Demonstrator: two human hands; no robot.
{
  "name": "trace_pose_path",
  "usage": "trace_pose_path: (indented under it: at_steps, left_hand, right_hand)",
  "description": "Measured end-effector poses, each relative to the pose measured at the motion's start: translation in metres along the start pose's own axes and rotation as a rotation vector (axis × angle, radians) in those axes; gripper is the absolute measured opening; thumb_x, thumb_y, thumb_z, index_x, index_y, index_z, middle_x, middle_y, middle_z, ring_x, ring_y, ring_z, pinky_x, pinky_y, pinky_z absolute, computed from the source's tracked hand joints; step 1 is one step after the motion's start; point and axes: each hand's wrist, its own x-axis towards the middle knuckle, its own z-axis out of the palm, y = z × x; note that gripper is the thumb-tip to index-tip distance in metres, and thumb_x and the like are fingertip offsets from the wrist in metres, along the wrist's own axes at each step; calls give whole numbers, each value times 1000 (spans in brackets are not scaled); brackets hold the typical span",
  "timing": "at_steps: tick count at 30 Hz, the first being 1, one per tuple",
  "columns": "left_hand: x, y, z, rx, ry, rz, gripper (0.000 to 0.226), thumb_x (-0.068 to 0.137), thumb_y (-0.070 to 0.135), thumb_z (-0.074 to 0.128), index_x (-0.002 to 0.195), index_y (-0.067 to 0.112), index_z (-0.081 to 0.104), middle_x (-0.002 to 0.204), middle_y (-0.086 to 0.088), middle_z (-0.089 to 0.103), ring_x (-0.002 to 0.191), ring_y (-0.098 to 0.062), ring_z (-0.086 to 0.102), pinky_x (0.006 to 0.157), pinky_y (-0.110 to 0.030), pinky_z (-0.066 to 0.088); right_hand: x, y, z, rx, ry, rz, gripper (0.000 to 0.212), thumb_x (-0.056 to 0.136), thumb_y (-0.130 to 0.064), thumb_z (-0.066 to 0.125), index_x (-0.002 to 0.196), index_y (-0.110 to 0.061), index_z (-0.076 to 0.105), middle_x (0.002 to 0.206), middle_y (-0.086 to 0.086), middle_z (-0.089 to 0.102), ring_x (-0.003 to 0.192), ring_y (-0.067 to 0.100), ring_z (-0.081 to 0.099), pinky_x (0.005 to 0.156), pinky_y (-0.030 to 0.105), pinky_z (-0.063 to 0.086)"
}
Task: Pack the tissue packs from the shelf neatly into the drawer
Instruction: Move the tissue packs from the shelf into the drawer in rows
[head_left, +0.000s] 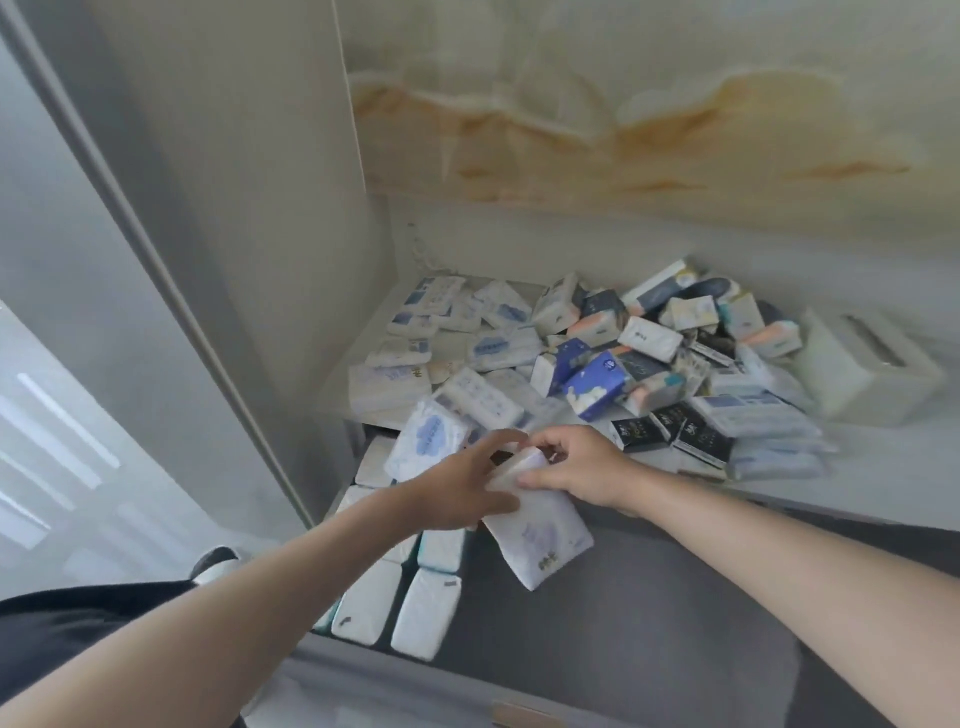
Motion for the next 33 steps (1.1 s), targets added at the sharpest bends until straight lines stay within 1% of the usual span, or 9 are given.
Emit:
trace_pose_path:
  at_steps: [4,7,9,13,16,20,26,30,33]
  left_hand:
    - [15,-1,21,-227,62,-129,49,90,7,63,134,23,50,112,-7,65,93,-23,70,73,-47,61]
    - [22,1,32,-354,23,-160,36,92,2,60,124,16,53,113,-11,65,97,-21,70,75,-42,61]
    - [29,0,46,-237,-21,-152,31,90,6,62,117,18,53,112,-9,64,99,-21,67,75,-37,60]
    - [62,-5,86,176,-110,-171,35,80,26,65,114,23,57,110,0,64,100,-19,64,89,-41,54]
    - [88,-5,118,247,-191,-219,45,83,35,68,125,25,57,120,4,62,105,-16,62,93,-36,52]
    - [117,-6,153,284,-256,-293,65,89,30,64,147,19,37,141,-2,48,122,-19,53,99,-26,45]
    - [146,-10,188,214,-293,-389,81,88,34,63,155,19,20,153,0,39,134,-19,45,108,-29,38]
    - [167,-9,211,173,-308,-377,87,86,37,64,156,21,16,156,2,33,138,-19,41,111,-32,36]
    - [178,-3,227,82,-304,-350,71,86,30,64,149,22,31,140,3,48,123,-17,52,103,-30,42]
  right_hand:
    - [-7,31,-16,-3,-62,83,34,75,-14,83,106,-23,70,103,-7,74,96,7,70,83,22,54]
    - [-16,59,-29,-79,-160,157,45,74,-13,82,116,-18,65,112,-7,72,103,7,68,93,30,55]
    - [-21,74,-36,-199,-147,152,46,73,-19,83,115,-21,65,111,-10,71,101,8,68,92,32,55]
    - [-33,107,-44,-718,-105,105,35,74,-24,70,107,-32,62,106,-10,67,97,16,63,77,32,51]
    - [-37,143,-50,-1016,-130,72,30,79,-17,64,108,-24,59,110,0,64,103,27,62,70,31,40]
    - [-42,178,-65,-1156,-93,142,27,83,-7,63,108,-14,54,109,7,63,101,32,63,67,33,37]
    - [-36,219,-72,-1367,-33,194,40,83,-1,58,120,-12,52,117,7,65,111,30,59,96,39,38]
    - [-38,236,-80,-1448,-17,258,34,81,-5,63,114,-10,57,107,12,66,102,33,61,88,42,44]
    - [-39,244,-83,-1418,19,258,39,44,-10,87,75,-16,64,69,8,62,59,28,61,52,34,47]
